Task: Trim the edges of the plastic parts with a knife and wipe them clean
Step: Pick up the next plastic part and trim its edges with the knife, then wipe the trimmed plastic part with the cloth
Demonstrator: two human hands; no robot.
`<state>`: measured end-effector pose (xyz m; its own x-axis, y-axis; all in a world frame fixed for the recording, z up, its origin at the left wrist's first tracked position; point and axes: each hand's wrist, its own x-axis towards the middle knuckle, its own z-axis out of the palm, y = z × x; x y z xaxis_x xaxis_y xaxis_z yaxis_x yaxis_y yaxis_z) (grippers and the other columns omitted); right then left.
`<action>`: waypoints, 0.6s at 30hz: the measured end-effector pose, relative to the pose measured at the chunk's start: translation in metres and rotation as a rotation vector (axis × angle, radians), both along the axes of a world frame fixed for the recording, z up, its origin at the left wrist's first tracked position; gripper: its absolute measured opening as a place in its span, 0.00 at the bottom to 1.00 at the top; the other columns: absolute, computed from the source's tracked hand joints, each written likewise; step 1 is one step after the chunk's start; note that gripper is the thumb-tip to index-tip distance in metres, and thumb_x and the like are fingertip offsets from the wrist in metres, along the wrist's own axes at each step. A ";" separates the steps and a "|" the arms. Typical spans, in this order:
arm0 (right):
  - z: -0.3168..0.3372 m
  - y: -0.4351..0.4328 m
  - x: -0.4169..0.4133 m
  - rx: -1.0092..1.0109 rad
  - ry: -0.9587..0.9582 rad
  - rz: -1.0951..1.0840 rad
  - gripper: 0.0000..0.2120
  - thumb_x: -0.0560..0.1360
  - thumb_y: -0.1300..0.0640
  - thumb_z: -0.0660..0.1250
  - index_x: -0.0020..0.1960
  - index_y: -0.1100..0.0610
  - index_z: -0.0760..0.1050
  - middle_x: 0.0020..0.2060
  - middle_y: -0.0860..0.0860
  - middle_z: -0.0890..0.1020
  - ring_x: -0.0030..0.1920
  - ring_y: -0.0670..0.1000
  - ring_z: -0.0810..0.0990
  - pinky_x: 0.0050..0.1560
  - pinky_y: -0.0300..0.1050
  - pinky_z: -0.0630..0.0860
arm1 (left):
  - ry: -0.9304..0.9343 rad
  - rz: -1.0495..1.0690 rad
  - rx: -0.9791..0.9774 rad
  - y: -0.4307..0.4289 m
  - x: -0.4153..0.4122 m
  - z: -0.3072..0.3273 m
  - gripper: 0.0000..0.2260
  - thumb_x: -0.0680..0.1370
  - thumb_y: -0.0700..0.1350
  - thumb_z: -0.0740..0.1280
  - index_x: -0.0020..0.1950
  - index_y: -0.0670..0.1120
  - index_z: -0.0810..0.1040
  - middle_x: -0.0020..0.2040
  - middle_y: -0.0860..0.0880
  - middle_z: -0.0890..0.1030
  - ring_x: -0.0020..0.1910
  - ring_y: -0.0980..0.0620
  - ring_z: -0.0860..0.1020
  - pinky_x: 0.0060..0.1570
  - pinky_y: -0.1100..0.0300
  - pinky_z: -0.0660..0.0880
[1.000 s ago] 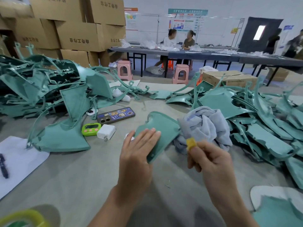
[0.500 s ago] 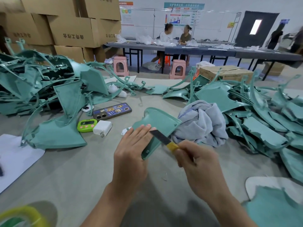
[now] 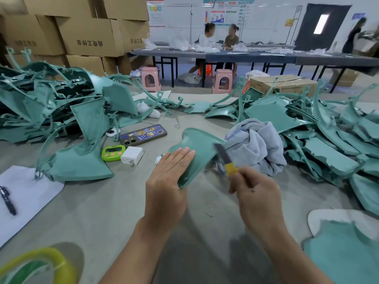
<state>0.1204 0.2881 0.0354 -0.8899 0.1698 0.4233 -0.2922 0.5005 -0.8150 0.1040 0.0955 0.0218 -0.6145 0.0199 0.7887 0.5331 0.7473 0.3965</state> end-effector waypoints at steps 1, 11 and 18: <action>0.000 0.004 0.000 -0.040 0.041 -0.028 0.14 0.79 0.57 0.69 0.34 0.53 0.76 0.28 0.46 0.77 0.30 0.46 0.73 0.32 0.38 0.67 | 0.005 0.005 0.005 -0.001 0.000 0.000 0.29 0.67 0.23 0.71 0.67 0.42 0.81 0.69 0.49 0.77 0.70 0.51 0.75 0.74 0.53 0.67; 0.000 0.014 -0.012 -0.050 -0.007 -0.184 0.16 0.80 0.54 0.66 0.33 0.53 0.75 0.27 0.46 0.77 0.27 0.44 0.71 0.28 0.35 0.65 | 0.107 0.010 0.069 -0.004 -0.005 -0.003 0.26 0.70 0.25 0.70 0.66 0.42 0.81 0.67 0.47 0.80 0.68 0.50 0.77 0.68 0.46 0.73; -0.001 0.026 -0.008 0.492 -0.512 0.139 0.16 0.77 0.47 0.66 0.37 0.58 0.72 0.25 0.48 0.75 0.27 0.47 0.70 0.33 0.47 0.69 | 0.104 0.135 0.432 -0.001 0.004 0.011 0.08 0.83 0.52 0.63 0.48 0.53 0.80 0.40 0.62 0.79 0.37 0.69 0.73 0.38 0.83 0.64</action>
